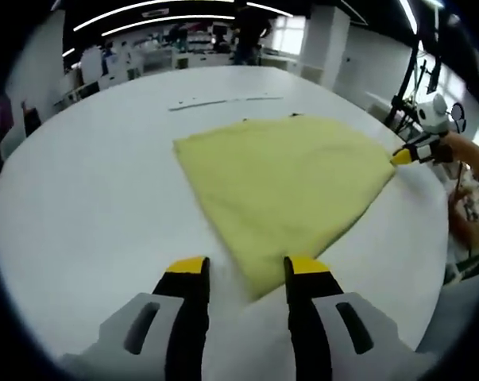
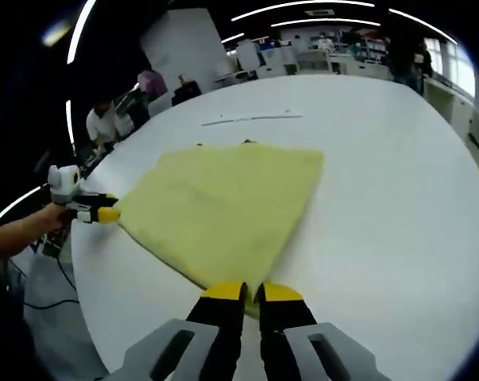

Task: Fold the garment on the visible template until the final outline fits inside the template.

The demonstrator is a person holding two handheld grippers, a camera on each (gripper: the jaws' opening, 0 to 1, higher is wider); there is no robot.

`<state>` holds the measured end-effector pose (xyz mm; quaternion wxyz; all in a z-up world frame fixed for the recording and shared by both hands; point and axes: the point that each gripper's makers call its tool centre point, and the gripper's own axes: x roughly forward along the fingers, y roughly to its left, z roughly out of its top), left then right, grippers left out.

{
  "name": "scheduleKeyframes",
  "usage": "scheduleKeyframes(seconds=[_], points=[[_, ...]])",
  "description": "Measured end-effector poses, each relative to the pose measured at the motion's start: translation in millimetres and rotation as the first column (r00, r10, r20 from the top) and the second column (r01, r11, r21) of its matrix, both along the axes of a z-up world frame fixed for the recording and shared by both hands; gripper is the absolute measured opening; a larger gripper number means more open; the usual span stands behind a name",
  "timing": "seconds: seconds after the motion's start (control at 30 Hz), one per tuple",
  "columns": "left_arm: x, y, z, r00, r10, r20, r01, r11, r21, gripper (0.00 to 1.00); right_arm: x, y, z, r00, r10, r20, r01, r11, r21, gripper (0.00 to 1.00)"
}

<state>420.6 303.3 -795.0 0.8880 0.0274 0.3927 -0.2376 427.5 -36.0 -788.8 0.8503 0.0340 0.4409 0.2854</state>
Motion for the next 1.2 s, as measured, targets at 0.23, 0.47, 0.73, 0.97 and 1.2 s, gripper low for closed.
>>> scheduleKeyframes(seconds=[0.23,0.47,0.73,0.97,1.2], points=[[-5.2,-6.4,0.2,1.0,-0.009,-0.016,0.008,1.0,-0.02,0.12,-2.0,0.0,-1.4,1.0,-0.016,0.001,0.016,1.0,0.014,0.0],[-8.6,-3.9,-1.1,1.0,0.018,-0.025,-0.019,0.999,-0.036,0.06,-2.4,-0.4,-2.2,1.0,-0.016,0.004,0.016,1.0,0.017,0.0],[-12.8,-3.6,3.3,0.998,0.056,-0.012,-0.057,0.994,-0.09,0.01,-7.3,-2.4,1.0,1.0,-0.021,0.008,0.021,0.999,0.027,0.0],[-20.3,-7.8,3.8,0.999,0.036,-0.017,-0.038,0.996,-0.084,0.01,-15.1,-7.4,2.7,1.0,-0.026,0.013,0.025,0.999,0.026,0.0],[-30.0,-13.0,5.3,0.999,0.03,-0.013,-0.031,0.996,-0.087,0.01,-27.9,-11.3,3.8,1.0,-0.025,0.014,0.025,0.999,0.029,0.0]])
